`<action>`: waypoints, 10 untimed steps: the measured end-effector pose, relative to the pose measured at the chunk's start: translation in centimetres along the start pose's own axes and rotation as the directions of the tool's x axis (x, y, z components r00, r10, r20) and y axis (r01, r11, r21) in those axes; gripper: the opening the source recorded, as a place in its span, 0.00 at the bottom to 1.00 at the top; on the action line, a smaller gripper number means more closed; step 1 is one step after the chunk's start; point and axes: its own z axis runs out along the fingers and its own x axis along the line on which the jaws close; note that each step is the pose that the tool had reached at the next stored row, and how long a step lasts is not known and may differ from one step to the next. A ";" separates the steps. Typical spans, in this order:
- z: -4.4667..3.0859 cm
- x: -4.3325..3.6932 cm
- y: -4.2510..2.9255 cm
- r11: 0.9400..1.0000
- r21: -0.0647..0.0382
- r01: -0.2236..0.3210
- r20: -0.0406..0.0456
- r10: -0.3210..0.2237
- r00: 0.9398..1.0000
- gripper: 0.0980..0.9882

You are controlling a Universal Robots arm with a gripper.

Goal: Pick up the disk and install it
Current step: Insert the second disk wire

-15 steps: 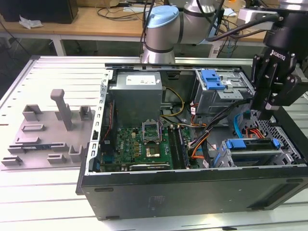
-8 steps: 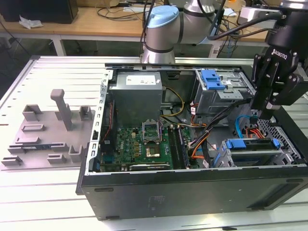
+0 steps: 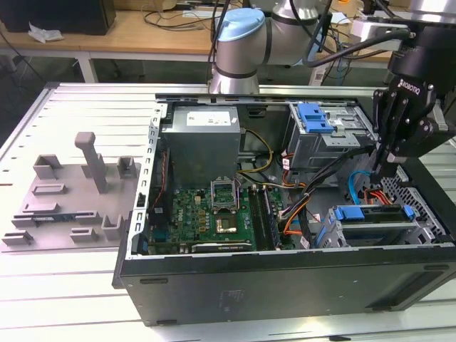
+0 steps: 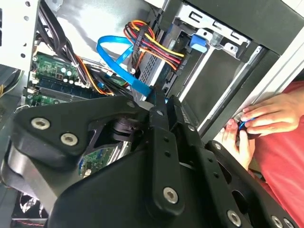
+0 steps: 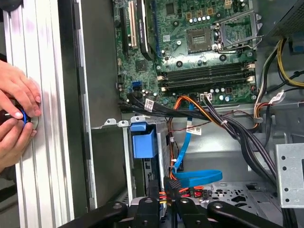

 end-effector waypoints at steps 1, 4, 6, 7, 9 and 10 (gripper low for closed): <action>0.07 0.01 0.21 1.000 0.008 -0.002 0.001 0.002 1.000 0.13; 0.32 0.01 0.81 1.000 0.027 -0.007 0.003 0.007 1.000 0.13; 0.38 -0.15 0.82 0.999 0.035 -0.009 0.003 0.009 1.000 0.13; 0.37 -0.23 0.82 0.999 0.036 -0.009 0.003 0.009 1.000 0.13; 0.37 -0.32 0.84 0.999 0.041 -0.011 0.003 0.010 1.000 0.13; 0.36 -0.34 0.85 0.999 0.044 -0.011 0.002 0.011 1.000 0.13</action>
